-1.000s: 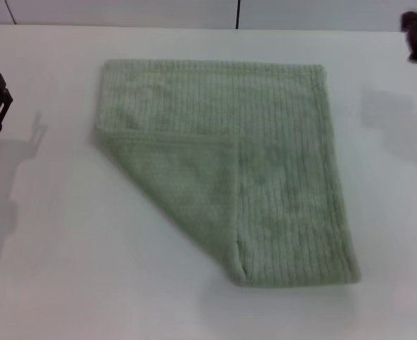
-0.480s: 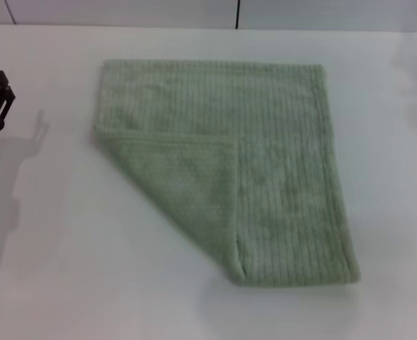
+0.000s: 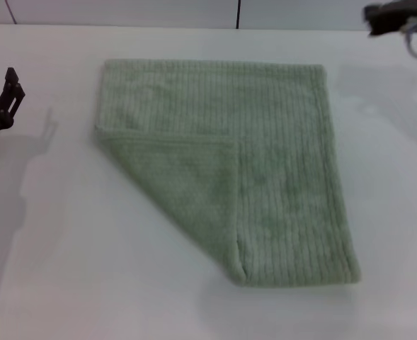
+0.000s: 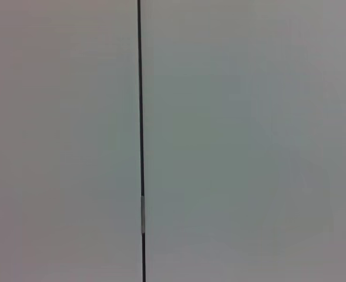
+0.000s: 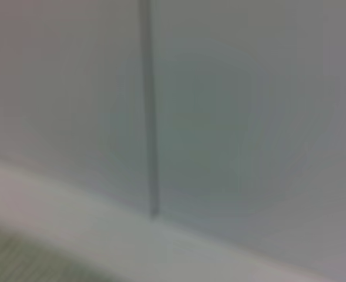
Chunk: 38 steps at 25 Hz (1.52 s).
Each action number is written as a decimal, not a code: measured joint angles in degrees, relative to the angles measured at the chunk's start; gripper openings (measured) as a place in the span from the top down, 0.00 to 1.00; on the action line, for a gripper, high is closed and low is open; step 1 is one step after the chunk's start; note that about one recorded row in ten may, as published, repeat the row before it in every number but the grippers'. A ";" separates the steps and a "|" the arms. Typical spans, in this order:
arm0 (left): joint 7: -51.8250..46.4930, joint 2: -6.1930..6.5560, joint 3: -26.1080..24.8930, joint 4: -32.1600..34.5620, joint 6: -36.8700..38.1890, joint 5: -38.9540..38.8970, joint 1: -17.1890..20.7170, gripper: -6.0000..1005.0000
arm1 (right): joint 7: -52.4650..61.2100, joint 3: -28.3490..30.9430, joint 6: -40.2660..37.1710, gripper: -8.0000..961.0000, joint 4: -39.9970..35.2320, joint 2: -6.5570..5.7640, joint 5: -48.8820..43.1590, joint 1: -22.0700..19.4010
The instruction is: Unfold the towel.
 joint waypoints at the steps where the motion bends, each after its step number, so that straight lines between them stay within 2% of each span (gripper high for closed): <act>1: 0.00 0.00 0.02 0.00 0.00 -0.01 -0.06 0.16 | 0.34 0.01 -2.55 0.99 0.00 -0.01 -0.18 0.49; 3: 0.00 -0.01 0.11 -0.07 0.00 -0.02 -0.21 0.16 | 1.59 0.76 -9.69 0.99 0.08 -0.11 -2.34 2.16; 4: 0.00 -0.01 0.11 -0.07 0.00 -0.02 -0.21 0.16 | 1.59 0.76 -9.69 0.99 0.08 -0.11 -2.34 2.16; 8: 0.00 -0.01 1.25 -0.14 -0.04 -0.01 -0.51 0.16 | 3.49 1.13 -17.61 0.99 1.89 -0.27 -6.73 5.35; 13: -0.04 -0.01 2.71 -0.22 -0.07 -0.02 -0.80 0.16 | 2.78 1.25 -19.85 0.99 5.37 -0.38 -6.80 7.59; 18: -0.06 -0.01 4.70 -0.36 -0.09 -0.01 -1.14 0.16 | 1.13 1.19 -18.71 0.99 11.07 -0.56 -6.92 10.13; 29: -0.08 -0.01 6.62 -1.02 -0.08 0.00 -1.07 0.16 | -2.34 1.09 -12.78 0.99 17.62 -0.46 -5.86 11.34; 38: 0.05 0.19 10.41 -2.41 0.24 0.44 -1.76 0.16 | -5.84 0.57 -7.65 0.99 24.18 -0.24 -2.47 13.30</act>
